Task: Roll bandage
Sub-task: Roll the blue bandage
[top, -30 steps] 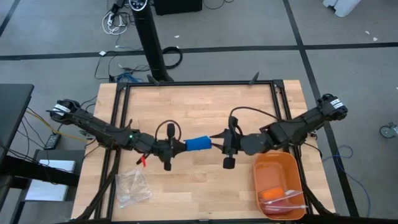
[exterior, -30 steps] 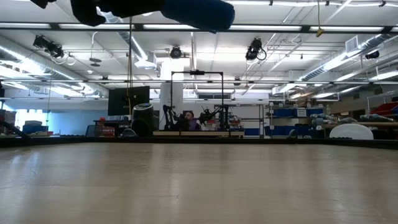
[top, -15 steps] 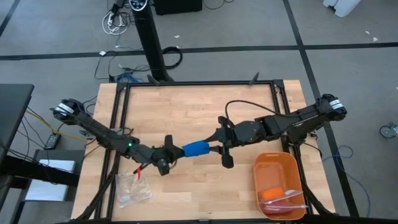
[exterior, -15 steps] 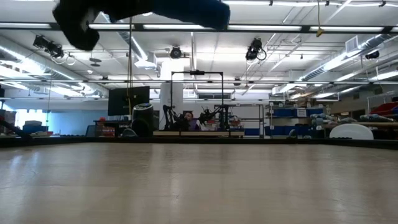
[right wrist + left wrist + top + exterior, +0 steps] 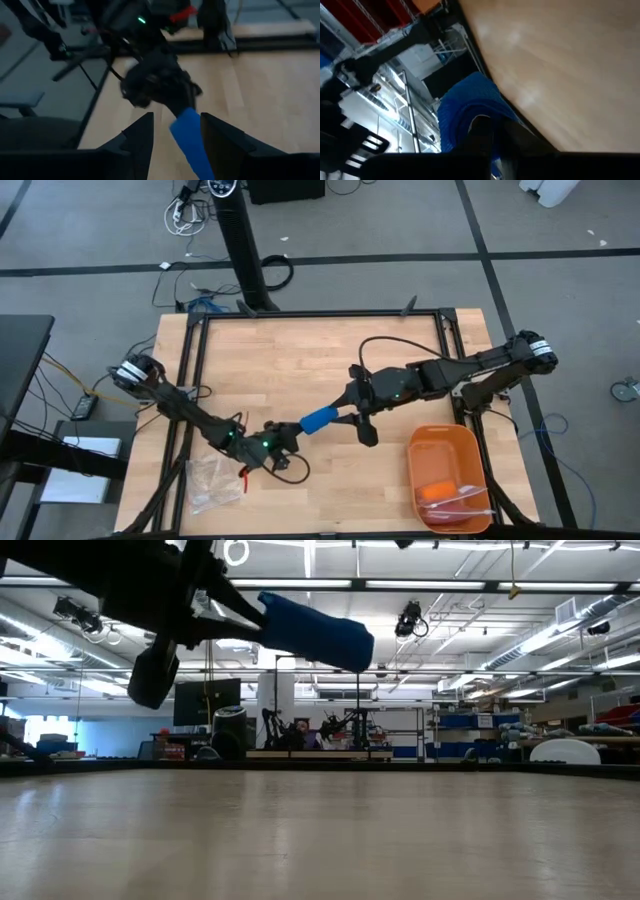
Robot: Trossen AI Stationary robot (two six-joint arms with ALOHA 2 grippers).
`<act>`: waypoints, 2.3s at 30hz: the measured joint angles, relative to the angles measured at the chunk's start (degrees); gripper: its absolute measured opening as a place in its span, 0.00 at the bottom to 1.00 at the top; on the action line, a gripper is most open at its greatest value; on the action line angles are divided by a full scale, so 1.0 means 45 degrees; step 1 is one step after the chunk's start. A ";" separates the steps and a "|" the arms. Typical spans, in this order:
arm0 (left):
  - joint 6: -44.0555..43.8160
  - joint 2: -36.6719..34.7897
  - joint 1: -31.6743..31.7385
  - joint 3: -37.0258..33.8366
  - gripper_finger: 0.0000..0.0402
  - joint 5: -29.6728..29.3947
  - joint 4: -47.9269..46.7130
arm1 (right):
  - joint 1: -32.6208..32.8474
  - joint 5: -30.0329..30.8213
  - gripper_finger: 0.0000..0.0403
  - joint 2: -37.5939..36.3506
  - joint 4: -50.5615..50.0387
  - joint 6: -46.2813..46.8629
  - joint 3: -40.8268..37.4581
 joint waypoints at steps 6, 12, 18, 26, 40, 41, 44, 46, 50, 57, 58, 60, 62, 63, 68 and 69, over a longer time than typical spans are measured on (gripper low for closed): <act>0.0217 0.0235 -0.0240 0.0445 0.05 -0.0043 0.0097 | -0.0235 0.0266 0.41 0.0688 -0.0986 0.0283 -0.0013; 0.0253 0.0235 -0.0433 0.0744 0.04 -0.0047 0.0258 | -0.0548 0.0174 0.40 0.1994 -0.0850 0.0154 -0.0024; 0.0234 0.0237 -0.0531 0.0761 0.04 -0.0036 0.0237 | -0.1045 -0.1059 0.41 0.2020 -0.0428 0.0284 -0.0024; 0.0176 0.0235 -0.0533 0.0757 0.04 -0.0019 0.0172 | -0.1819 -0.4463 0.39 0.2796 -0.0082 0.1094 -0.0010; -0.0082 0.0230 -0.0601 0.0747 0.04 -0.0100 0.0091 | -0.1683 -0.4676 0.24 0.2463 0.0641 0.0972 -0.0010; -0.0083 0.0230 -0.0601 0.0747 0.04 -0.0098 0.0087 | -0.1683 -0.4605 0.22 0.2463 0.0620 0.0928 -0.0010; -0.0086 0.0230 -0.0601 0.0747 0.04 -0.0097 0.0085 | -0.1688 -0.4208 0.17 0.2463 0.0614 0.0702 -0.0010; -0.0082 0.0230 -0.0601 0.0747 0.04 -0.0097 0.0085 | -0.1693 -0.3992 0.17 0.2472 0.0609 0.0576 -0.0010; -0.0083 0.0230 -0.0606 0.0747 0.04 -0.0097 0.0080 | -0.1834 -0.4070 0.25 0.2477 0.0605 0.0594 -0.0010; -0.0072 0.0230 -0.0606 0.0747 0.04 -0.0039 0.0070 | -0.2172 -0.4407 0.39 0.2482 0.0017 0.0649 -0.0010; -0.0072 0.0230 -0.0606 0.0747 0.04 -0.0039 0.0072 | -0.2204 -0.4411 0.39 0.2482 0.0017 0.0750 -0.0010; -0.0072 0.0230 -0.0606 0.0747 0.04 -0.0034 0.0070 | -0.2278 -0.4492 0.38 0.2482 0.0019 0.0956 -0.0010; -0.0067 0.0230 -0.0606 0.0747 0.04 -0.0030 0.0065 | -0.2346 -0.4860 0.37 0.2482 -0.0002 0.1087 -0.0010; -0.0067 0.0230 -0.0606 0.0747 0.04 -0.0029 0.0065 | -0.2357 -0.5025 0.37 0.2482 0.0002 0.1107 -0.0010; -0.0072 0.0230 -0.0606 0.0747 0.04 -0.0015 0.0065 | -0.2354 -0.5101 0.34 0.2482 -0.0314 0.1548 -0.0010; -0.0076 0.0230 -0.0606 0.0747 0.04 -0.0006 0.0065 | -0.2349 -0.5036 0.33 0.2482 -0.0479 0.1613 -0.0010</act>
